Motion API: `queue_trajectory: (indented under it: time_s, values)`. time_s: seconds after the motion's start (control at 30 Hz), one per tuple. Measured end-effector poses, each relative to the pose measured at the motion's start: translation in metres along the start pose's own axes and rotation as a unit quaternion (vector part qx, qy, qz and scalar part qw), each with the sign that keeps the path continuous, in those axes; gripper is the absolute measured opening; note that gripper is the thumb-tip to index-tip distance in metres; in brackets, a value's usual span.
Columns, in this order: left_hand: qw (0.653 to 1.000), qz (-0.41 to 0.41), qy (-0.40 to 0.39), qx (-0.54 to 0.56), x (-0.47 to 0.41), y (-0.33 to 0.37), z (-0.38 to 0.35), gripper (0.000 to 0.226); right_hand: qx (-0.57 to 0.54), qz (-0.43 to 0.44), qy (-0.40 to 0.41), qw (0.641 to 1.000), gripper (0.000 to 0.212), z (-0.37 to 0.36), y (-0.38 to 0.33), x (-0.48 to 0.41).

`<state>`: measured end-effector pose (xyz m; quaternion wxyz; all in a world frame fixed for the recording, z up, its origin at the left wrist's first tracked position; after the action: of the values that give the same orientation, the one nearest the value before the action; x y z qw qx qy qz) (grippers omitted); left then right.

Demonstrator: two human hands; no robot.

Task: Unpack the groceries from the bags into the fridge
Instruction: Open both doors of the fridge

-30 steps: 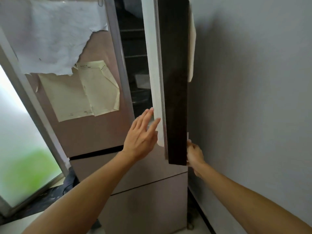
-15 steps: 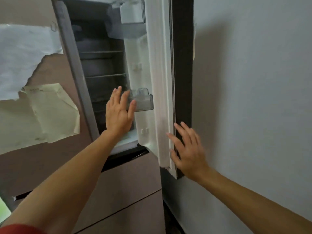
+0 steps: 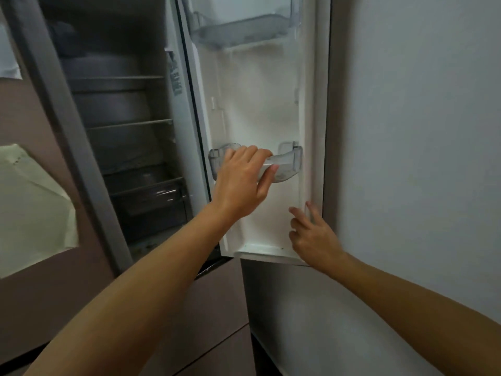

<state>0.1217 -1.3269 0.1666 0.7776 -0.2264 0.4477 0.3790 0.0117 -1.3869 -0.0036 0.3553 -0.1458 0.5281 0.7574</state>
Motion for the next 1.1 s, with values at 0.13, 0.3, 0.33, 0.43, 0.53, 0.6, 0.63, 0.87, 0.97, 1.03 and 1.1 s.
queue_trajectory:
  time_s: [0.13,0.3,0.33,0.43,0.53,0.6,0.63,0.87,0.97,1.03,1.1]
  values:
    - [0.999,-0.011,0.028,-0.044,-0.009,0.007,-0.018,0.029,-0.002,0.014,0.001,1.000,0.015,-0.024,0.011,-0.002]
    - [0.995,-0.015,0.032,-0.089,-0.012,0.009,-0.030,0.032,-0.031,0.037,0.035,0.998,0.015,-0.040,0.017,0.002]
    - [0.995,-0.011,0.030,-0.097,-0.012,0.010,-0.030,0.034,-0.041,0.044,0.040,0.997,0.015,-0.042,0.017,0.002]
    - [0.992,0.015,0.019,-0.125,0.000,0.010,-0.030,0.044,-0.100,0.022,0.068,0.992,0.013,-0.031,0.018,0.003]
    - [0.983,0.085,0.037,-0.160,0.039,-0.005,-0.009,0.050,-0.186,0.001,0.120,0.975,0.023,-0.003,0.006,0.009]
    - [0.970,0.177,0.041,-0.162,0.084,-0.020,0.014,0.048,-0.235,0.020,0.149,0.960,0.028,0.015,-0.016,0.009]
    - [0.959,0.237,0.035,-0.155,0.112,-0.030,0.026,0.046,-0.259,0.034,0.152,0.953,0.029,0.021,-0.031,0.005]
    - [0.751,0.632,0.181,-0.056,0.313,-0.078,0.125,0.021,-0.407,0.097,0.116,0.901,0.033,0.081,-0.125,-0.083]
    - [0.612,0.724,0.316,0.049,0.382,-0.100,0.149,0.025,-0.459,0.095,0.077,0.880,0.043,0.109,-0.154,-0.130]
    - [0.516,0.741,0.404,0.144,0.409,-0.117,0.154,0.029,-0.491,0.072,0.056,0.867,0.047,0.123,-0.171,-0.160]
    - [0.440,0.736,0.449,0.251,0.424,-0.140,0.149,0.038,-0.513,0.043,0.035,0.857,0.051,0.130,-0.190,-0.195]
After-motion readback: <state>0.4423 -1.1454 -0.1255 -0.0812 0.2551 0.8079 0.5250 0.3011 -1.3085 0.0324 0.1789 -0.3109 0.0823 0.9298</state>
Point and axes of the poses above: each hand's wrist, its own x-axis away from the middle knuckle, its own z-axis out of the back of the hand, y = z × x, the point moved 8 cm from there along -x, towards the middle knuckle, and after that the axes turned 13 degrees about x, right-handed, at the moved point
